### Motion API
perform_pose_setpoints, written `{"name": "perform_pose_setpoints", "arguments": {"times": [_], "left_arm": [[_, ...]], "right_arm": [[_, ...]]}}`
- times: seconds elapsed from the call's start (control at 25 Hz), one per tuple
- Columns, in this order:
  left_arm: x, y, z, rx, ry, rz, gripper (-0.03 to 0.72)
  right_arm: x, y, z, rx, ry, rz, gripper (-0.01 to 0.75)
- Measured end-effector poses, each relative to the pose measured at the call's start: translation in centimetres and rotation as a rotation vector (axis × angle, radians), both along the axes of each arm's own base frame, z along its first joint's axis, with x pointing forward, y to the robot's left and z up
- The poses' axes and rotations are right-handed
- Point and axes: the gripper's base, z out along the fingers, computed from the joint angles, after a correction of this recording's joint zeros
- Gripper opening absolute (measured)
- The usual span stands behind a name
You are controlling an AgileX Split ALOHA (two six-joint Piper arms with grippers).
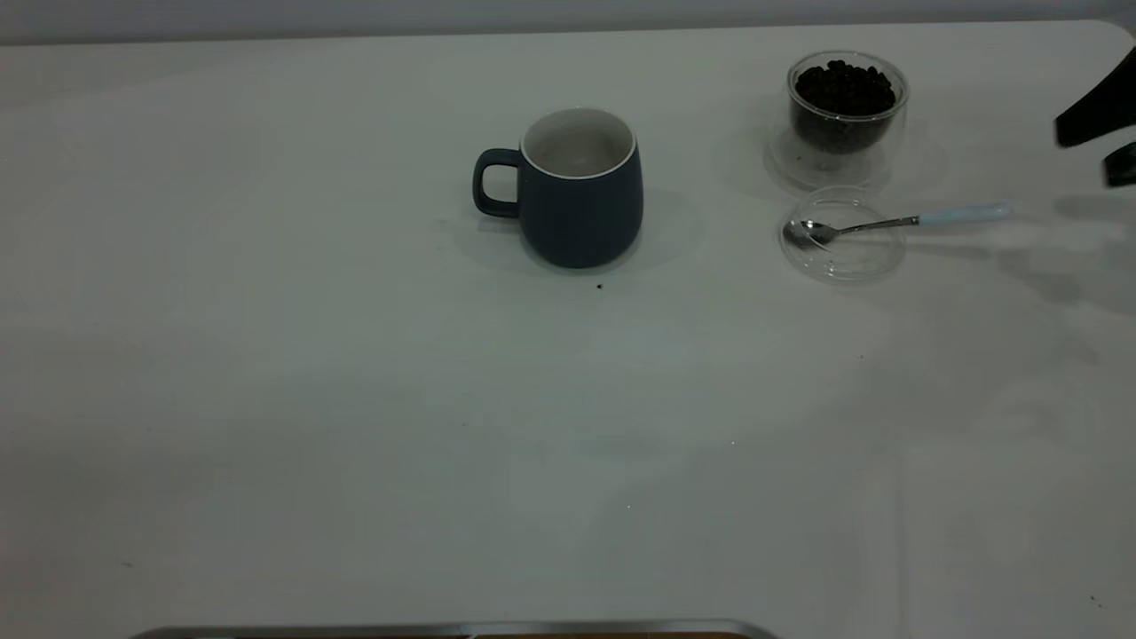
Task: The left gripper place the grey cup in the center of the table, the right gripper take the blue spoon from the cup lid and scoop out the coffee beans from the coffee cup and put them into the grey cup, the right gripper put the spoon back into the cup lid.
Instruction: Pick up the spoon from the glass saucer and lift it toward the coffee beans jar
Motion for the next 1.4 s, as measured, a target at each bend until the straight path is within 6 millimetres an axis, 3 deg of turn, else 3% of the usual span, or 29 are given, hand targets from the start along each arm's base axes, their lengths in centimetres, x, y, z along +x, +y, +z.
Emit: {"name": "perform_pose_setpoints", "arguments": {"times": [0.24, 0.72, 1.16, 1.4], "left_arm": [[0.0, 0.0, 0.0, 0.000, 0.000, 0.000, 0.338], [0.0, 0.0, 0.0, 0.000, 0.000, 0.000, 0.338], [0.0, 0.0, 0.0, 0.000, 0.000, 0.000, 0.338], [0.0, 0.0, 0.0, 0.000, 0.000, 0.000, 0.338]], "right_arm": [[1.7, -0.2, -4.1, 0.106, -0.006, 0.036, 0.592], [2.0, -0.4, -8.0, 0.266, 0.010, 0.019, 0.592], [1.9, 0.4, -9.1, 0.343, -0.008, 0.001, 0.592], [2.3, 2.1, -9.8, 0.361, -0.011, 0.021, 0.592]]}}
